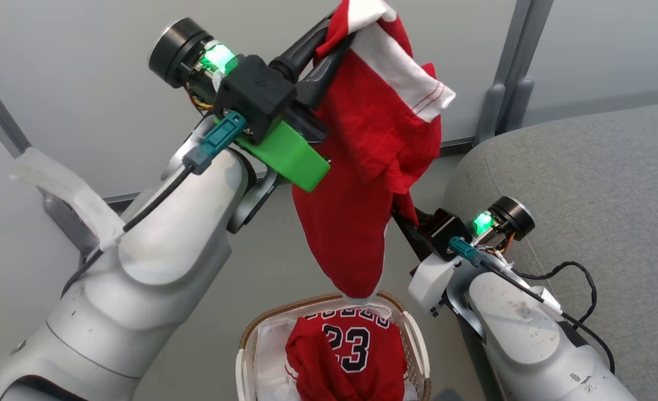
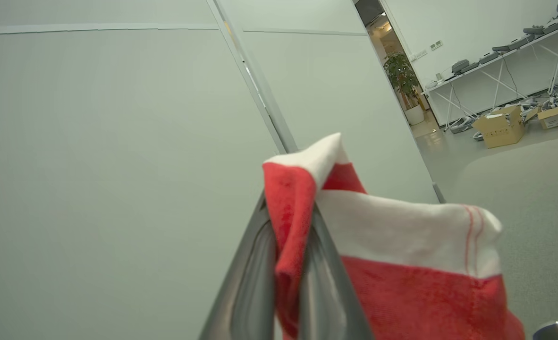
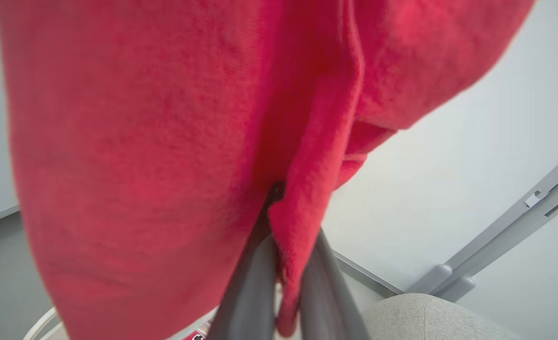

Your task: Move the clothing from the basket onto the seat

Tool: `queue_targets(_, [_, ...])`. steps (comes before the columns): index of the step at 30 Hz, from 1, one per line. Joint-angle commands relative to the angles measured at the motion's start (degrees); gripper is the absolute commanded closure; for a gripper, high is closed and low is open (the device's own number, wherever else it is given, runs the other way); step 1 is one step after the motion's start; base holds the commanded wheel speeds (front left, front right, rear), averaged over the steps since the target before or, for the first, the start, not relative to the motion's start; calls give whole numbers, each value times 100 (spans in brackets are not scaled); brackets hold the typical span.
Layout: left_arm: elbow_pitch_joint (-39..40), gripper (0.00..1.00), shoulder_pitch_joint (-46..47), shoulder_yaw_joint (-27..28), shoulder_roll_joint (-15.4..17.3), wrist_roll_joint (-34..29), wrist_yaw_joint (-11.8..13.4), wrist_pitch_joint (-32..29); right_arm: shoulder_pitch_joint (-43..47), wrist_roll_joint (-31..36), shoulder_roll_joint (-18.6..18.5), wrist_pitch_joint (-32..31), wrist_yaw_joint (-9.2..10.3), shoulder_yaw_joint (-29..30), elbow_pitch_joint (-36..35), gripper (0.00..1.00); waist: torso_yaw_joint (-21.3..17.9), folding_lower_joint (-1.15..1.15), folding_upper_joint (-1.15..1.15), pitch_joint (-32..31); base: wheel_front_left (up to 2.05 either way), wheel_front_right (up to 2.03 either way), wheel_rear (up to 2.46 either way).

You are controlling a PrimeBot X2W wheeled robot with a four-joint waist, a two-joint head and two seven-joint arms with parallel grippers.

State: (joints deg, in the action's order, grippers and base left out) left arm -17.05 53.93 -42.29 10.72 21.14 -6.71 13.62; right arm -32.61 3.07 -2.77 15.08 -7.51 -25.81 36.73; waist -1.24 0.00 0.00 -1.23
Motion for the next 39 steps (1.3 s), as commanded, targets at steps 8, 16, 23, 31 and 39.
queue_targets(8, [-305, 92, -607, 309, 233, 324, 209, 80, 6, 40, -22, 14, 4, 237, -141, 100, -140, 0, 0, 35, 0, 0, 0])
queue_targets(16, [-564, 0, -1550, 618, 245, 485, 443, 159, -141, 245, -20, 14, 4, 778, -286, 100, -225, 0, 0, 58, 0, 0, 0])
queue_targets(23, [-629, 0, -2533, 999, 85, 468, 414, 160, -227, 576, -22, 14, 5, 1266, -499, 100, -305, 0, 0, 91, 0, 0, 0])
queue_targets(31, [-802, 0, -3348, 1253, -181, 244, 257, 162, -139, 834, -18, 14, 5, 1610, -658, 100, -370, 0, 0, 70, 0, 0, 0])
queue_targets(39, [-851, 0, -3807, 1539, -405, -20, 133, 162, -82, 968, -19, 14, 5, 1799, -678, 100, -457, 0, 0, 60, 0, 0, 0])
